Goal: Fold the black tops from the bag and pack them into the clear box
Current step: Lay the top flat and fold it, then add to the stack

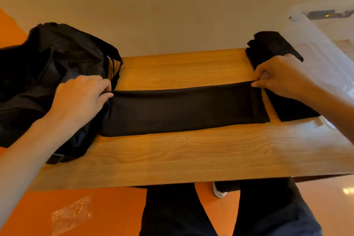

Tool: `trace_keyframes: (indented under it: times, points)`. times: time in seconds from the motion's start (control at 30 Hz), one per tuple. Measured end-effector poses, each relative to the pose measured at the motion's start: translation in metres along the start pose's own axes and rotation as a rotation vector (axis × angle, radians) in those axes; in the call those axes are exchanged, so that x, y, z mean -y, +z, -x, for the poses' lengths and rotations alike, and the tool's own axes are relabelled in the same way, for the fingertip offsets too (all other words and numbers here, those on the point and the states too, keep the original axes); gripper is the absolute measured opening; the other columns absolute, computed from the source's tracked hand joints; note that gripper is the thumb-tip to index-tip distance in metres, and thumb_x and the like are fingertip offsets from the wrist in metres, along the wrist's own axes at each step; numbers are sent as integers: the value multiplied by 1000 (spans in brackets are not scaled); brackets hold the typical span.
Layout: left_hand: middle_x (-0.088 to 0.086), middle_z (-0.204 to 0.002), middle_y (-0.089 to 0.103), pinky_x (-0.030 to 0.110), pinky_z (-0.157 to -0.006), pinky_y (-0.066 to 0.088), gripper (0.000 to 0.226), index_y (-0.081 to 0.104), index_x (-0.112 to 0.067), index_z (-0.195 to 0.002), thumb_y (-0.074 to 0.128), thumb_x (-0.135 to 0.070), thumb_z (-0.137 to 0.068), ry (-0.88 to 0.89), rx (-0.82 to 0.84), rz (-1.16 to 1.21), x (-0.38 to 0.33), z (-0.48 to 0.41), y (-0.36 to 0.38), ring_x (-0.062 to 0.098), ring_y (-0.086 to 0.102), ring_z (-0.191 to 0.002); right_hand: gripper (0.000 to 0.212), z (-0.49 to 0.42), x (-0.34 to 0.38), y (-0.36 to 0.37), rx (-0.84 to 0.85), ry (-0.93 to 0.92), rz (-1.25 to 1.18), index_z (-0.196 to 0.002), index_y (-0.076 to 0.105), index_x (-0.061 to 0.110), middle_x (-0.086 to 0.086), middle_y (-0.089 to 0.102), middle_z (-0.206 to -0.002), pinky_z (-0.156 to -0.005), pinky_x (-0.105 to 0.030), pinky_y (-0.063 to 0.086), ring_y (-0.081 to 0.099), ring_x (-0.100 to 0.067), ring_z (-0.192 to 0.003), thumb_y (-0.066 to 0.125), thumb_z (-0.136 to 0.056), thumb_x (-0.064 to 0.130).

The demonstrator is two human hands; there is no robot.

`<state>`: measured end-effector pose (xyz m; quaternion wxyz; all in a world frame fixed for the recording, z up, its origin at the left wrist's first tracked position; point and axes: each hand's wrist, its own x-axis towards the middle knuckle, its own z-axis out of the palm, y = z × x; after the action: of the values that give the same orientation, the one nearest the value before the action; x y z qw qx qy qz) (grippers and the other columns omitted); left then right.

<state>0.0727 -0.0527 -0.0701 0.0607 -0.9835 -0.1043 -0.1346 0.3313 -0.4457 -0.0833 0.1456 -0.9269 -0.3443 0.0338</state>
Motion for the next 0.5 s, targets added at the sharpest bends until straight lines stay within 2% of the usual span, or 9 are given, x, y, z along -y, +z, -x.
trace_keyframes:
  times: [0.2, 0.33, 0.4, 0.5]
  points:
    - [-1, -78, 55, 34, -50, 39, 18, 68, -16, -75, 79, -25, -86, 3, 24, -98, 0, -4, 6, 29, 59, -68, 8, -2, 1, 5, 6, -14, -16, -84, 74, 23, 13, 69, -69, -86, -38, 55, 66, -5, -73, 82, -83, 24]
    - [1, -78, 57, 31, -50, 30, 19, 67, -14, -74, 81, -22, -85, 37, 56, -118, 3, -5, 14, 31, 59, -65, 7, -2, -1, 9, 25, -4, -15, -88, 74, 23, 14, 69, -68, -86, -31, 47, 63, 1, -73, 80, -85, 25]
    - [3, -80, 57, 33, -50, 35, 17, 68, -13, -77, 81, -21, -85, 20, 73, -118, 3, -6, 17, 33, 59, -66, 11, 0, -2, 10, 15, 3, 28, -92, 75, 22, 12, 70, -72, -91, -38, 48, 65, -6, -78, 78, -85, 29]
    - [10, -93, 58, 46, -56, 50, 13, 71, -3, -97, 75, -12, -88, -37, 2, -68, -8, -2, 16, 34, 61, -82, 26, 10, 6, 13, -134, -45, 252, -110, 72, 17, -2, 72, -97, -97, -51, 39, 59, -27, -102, 70, -91, 35]
